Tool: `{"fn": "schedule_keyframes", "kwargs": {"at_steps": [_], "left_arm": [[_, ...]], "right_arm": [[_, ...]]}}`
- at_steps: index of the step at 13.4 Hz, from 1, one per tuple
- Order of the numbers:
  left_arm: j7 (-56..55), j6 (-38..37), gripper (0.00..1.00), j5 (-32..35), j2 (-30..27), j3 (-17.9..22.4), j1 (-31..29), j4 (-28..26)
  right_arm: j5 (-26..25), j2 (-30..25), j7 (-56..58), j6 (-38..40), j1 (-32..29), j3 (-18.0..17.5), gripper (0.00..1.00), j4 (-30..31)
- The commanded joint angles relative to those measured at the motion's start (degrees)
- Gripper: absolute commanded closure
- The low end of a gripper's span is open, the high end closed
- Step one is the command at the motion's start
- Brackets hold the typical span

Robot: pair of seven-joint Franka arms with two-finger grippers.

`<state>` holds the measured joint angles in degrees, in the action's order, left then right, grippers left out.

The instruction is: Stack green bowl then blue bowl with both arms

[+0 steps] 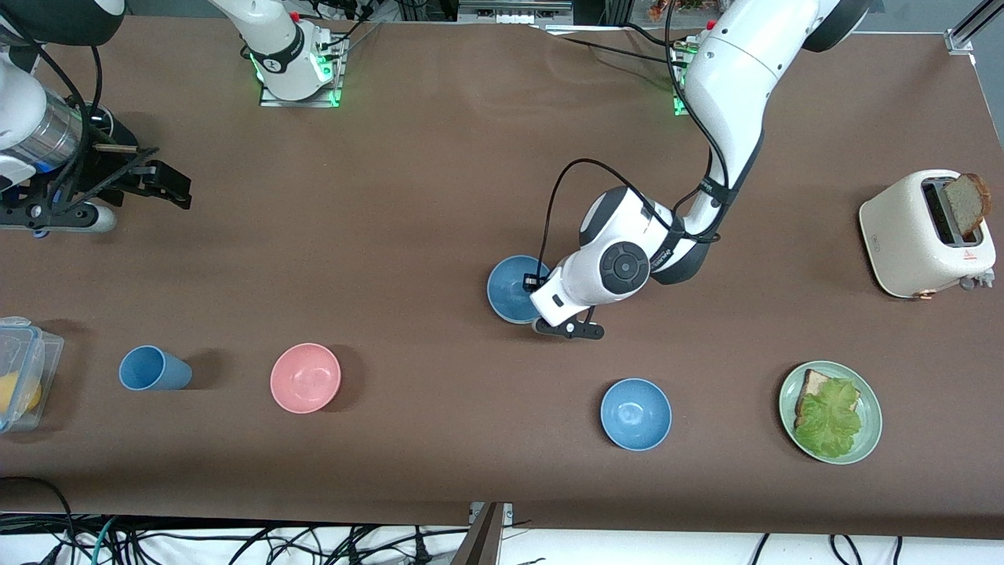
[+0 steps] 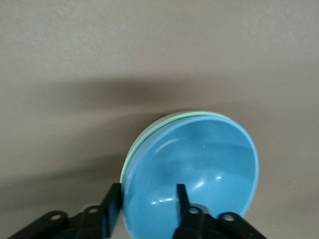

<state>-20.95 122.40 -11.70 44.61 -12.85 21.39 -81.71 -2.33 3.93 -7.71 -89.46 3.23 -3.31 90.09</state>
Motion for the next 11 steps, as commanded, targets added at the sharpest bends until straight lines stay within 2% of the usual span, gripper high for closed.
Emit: {"fn": "schedule_keyframes", "kwargs": {"at_steps": [1, 6, 9, 11], "left_arm": [[0.21, -2.25, 0.0, -1.49, -1.8, 0.72, -0.38, 0.32], [0.47, -9.44, 0.0, -1.23, -6.89, 1.42, -3.81, 0.5], [0.65, -13.58, 0.0, 7.18, -12.95, 5.37, -4.6, 0.5], [0.74, -18.49, 0.0, 10.45, -16.03, 6.87, -5.74, 0.76]], "right_arm": [[-0.4, 0.46, 0.86, 1.31, -0.51, -0.38, 0.01, -1.5], [-0.4, 0.46, 0.86, 1.31, -0.51, -0.38, 0.01, -1.5], [-0.4, 0.46, 0.86, 1.31, -0.51, -0.38, 0.01, -1.5], [-0.4, 0.46, 0.77, 1.31, -0.51, -0.38, 0.01, -1.5]]}}
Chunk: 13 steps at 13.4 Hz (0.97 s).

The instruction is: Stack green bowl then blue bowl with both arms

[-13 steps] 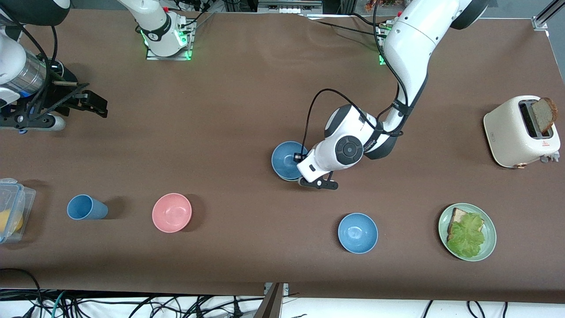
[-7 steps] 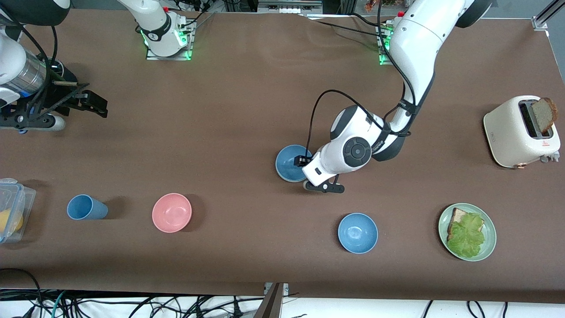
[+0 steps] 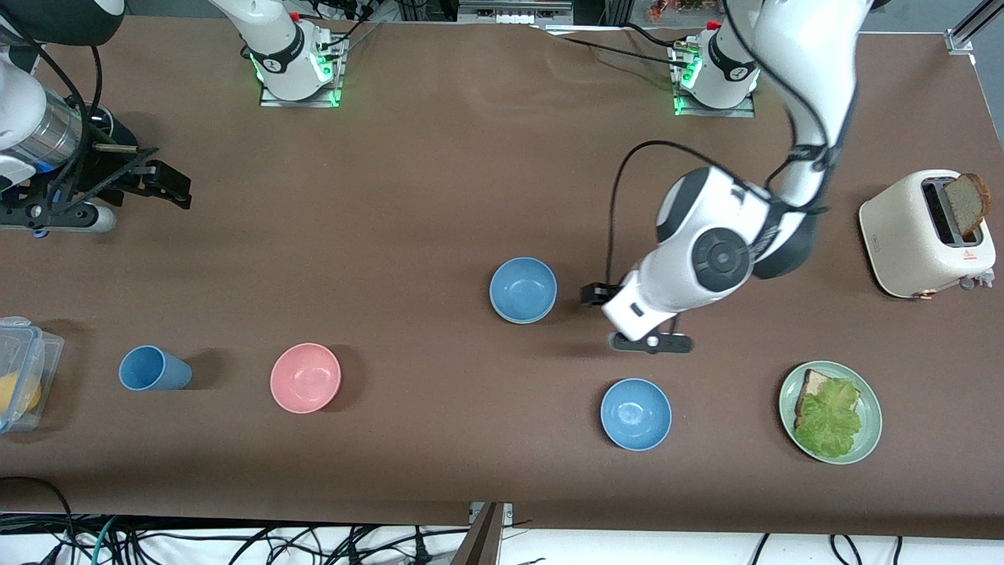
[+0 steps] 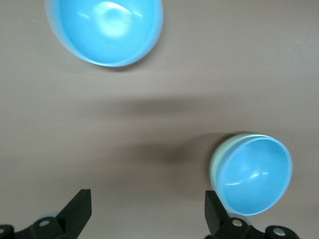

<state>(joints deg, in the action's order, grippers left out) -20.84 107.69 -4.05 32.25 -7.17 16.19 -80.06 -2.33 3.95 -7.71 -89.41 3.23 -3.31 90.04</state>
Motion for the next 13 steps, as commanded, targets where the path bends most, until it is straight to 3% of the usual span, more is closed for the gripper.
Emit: {"fn": "schedule_keyframes", "kwargs": {"at_steps": [1, 5, 7, 10, 12, 13], "left_arm": [[0.8, -6.32, 0.0, 2.99, -5.78, 1.36, -1.67, -0.8], [9.14, -17.22, 0.0, 2.82, -15.97, 1.45, -7.29, -1.5], [9.86, -19.62, 0.0, 2.03, -19.84, 0.23, -13.79, -2.64], [14.57, -18.49, 0.0, 2.29, -28.0, -0.13, -18.46, -13.5], [16.98, -11.83, 0.0, 2.56, -33.81, 0.22, -18.56, -23.08], [16.89, -10.58, 0.0, 2.56, -34.62, 0.31, -18.56, -23.91]], "right_arm": [[-0.4, 0.44, 0.77, 1.26, -0.51, -0.38, 0.01, -1.45], [-0.4, 0.44, 0.77, 1.26, -0.51, -0.38, 0.01, -1.45], [-0.4, 0.44, 0.77, 1.26, -0.51, -0.38, 0.01, -1.36], [-0.4, 0.44, 0.77, 1.26, -0.33, -0.38, 0.01, -1.36], [-0.4, 0.44, 0.86, 1.26, -0.33, -0.38, 0.01, -1.36], [-0.4, 0.44, 0.86, 1.26, -0.33, -0.38, 0.01, -1.45]]}}
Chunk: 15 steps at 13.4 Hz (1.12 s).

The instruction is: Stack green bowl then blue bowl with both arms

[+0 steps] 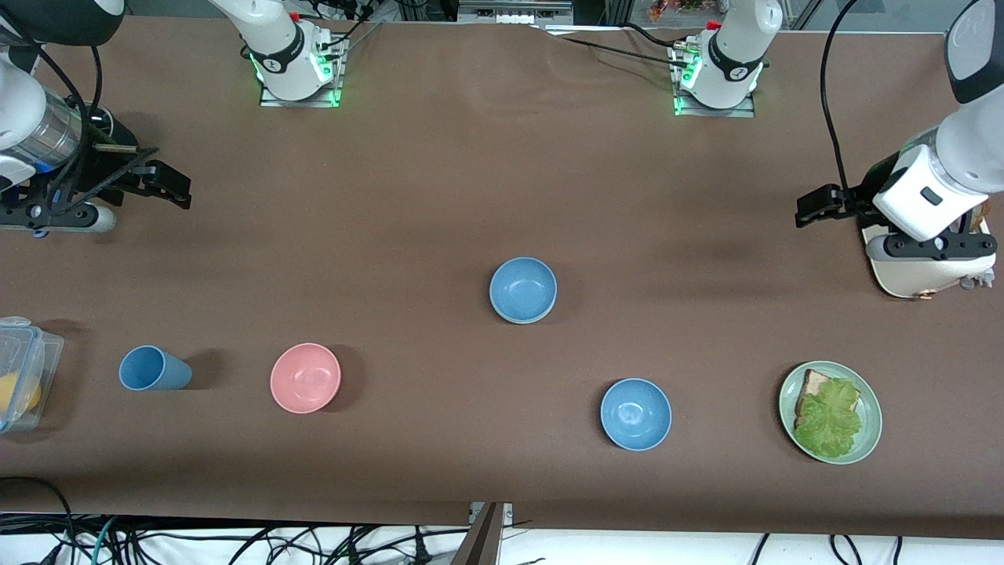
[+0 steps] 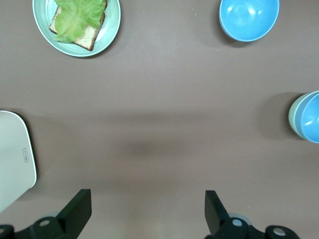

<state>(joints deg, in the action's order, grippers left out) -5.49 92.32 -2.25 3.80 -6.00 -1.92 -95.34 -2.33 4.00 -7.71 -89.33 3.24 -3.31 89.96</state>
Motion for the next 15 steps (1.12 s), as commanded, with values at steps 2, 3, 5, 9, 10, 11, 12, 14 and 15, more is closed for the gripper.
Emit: {"fn": "schedule_keyframes", "kwargs": {"at_steps": [2, 3, 5, 9, 10, 11, 12, 14, 15], "left_arm": [[1.37, 4.97, 0.0, 0.75, -6.18, -0.68, 0.16, -8.11], [1.19, 4.63, 0.0, 0.93, -5.83, -0.68, 0.16, -6.89], [1.19, 2.18, 0.0, 1.1, -4.16, 0.02, 1.21, -3.81], [1.19, 1.11, 0.0, 1.19, -1.78, 3.98, 4.38, -0.81], [1.19, 1.02, 0.0, 1.19, -1.78, 3.98, 4.47, -0.72], [1.28, 1.02, 0.0, 1.28, -1.78, 3.98, 4.47, -0.72], [1.28, 0.93, 0.0, 2.41, -1.87, 3.98, 4.55, -0.63], [1.28, 0.84, 0.0, 3.21, -1.87, 3.37, 4.55, -0.63], [1.28, 0.76, 0.0, 3.21, -1.87, 3.28, 4.55, -0.63]], "right_arm": [[-0.4, 0.4, 0.86, 1.17, -0.33, -0.38, 0.01, -1.28], [-0.4, 0.4, 0.86, 1.17, -0.33, -0.38, 0.01, -1.36], [-0.4, 0.4, 0.77, 1.17, -0.33, -0.47, 0.01, -1.28], [-0.4, 0.4, 0.77, 1.17, -0.33, -0.47, 0.01, -1.28], [-0.4, 0.4, 0.86, 1.17, -0.33, -0.47, 0.01, -1.28], [-0.4, 0.4, 0.77, 1.17, -0.33, -0.47, 0.01, -1.28], [-0.4, 0.4, 0.77, 1.17, -0.33, -0.47, 0.01, -1.28], [-0.4, 0.4, 0.77, 1.17, -0.33, -0.47, 0.01, -1.28], [-0.4, 0.4, 0.77, 1.17, -0.33, -0.47, 0.01, -1.36]]}}
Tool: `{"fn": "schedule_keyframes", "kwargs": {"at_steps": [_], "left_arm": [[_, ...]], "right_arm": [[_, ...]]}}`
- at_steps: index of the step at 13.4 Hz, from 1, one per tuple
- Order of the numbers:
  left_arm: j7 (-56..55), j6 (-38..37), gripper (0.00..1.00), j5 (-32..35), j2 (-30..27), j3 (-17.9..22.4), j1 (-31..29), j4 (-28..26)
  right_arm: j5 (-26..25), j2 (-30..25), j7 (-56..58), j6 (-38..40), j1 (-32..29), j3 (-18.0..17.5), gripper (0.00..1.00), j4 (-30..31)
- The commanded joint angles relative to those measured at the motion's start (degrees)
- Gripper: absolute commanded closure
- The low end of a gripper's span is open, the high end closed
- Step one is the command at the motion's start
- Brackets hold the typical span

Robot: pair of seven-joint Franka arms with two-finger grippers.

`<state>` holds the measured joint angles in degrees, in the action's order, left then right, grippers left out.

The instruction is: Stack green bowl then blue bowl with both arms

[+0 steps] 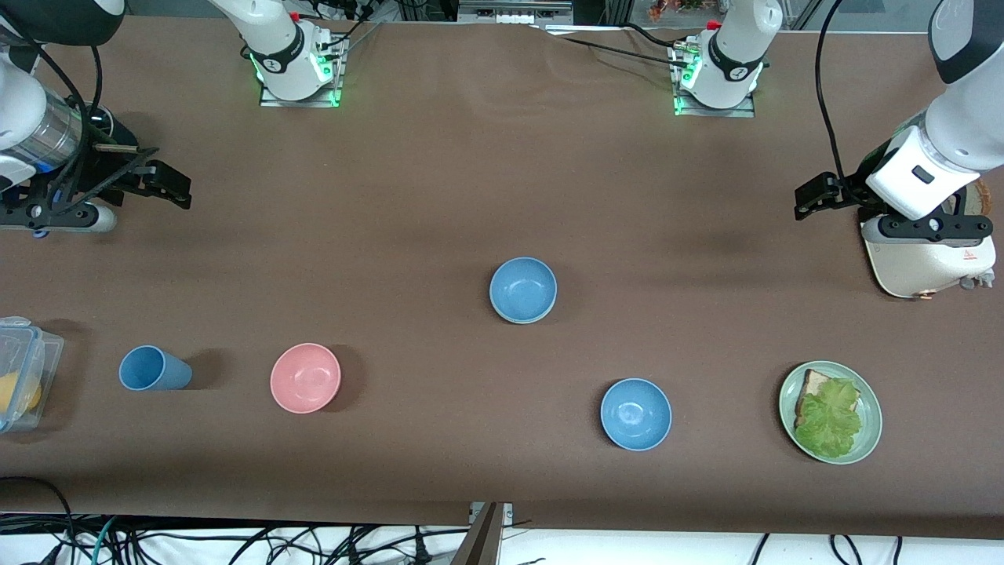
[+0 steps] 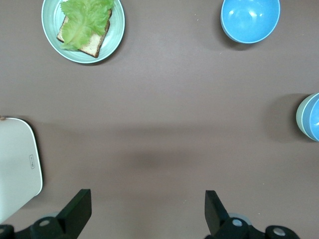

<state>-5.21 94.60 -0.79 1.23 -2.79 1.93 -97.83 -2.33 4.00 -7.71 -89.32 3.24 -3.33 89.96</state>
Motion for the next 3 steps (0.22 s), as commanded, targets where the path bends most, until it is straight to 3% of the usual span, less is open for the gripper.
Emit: {"fn": "schedule_keyframes", "kwargs": {"at_steps": [1, 3], "left_arm": [[0.99, -1.52, 0.0, 1.76, 0.61, 0.06, 0.79, 1.85], [0.99, -1.78, 0.0, 1.67, 0.61, 0.15, 1.06, 1.94]], "right_arm": [[-0.4, 0.39, 0.77, 1.17, -0.34, -0.45, 0.01, -1.37], [-0.4, 0.39, 0.77, 1.08, -0.34, -0.36, 0.01, -1.37]]}}
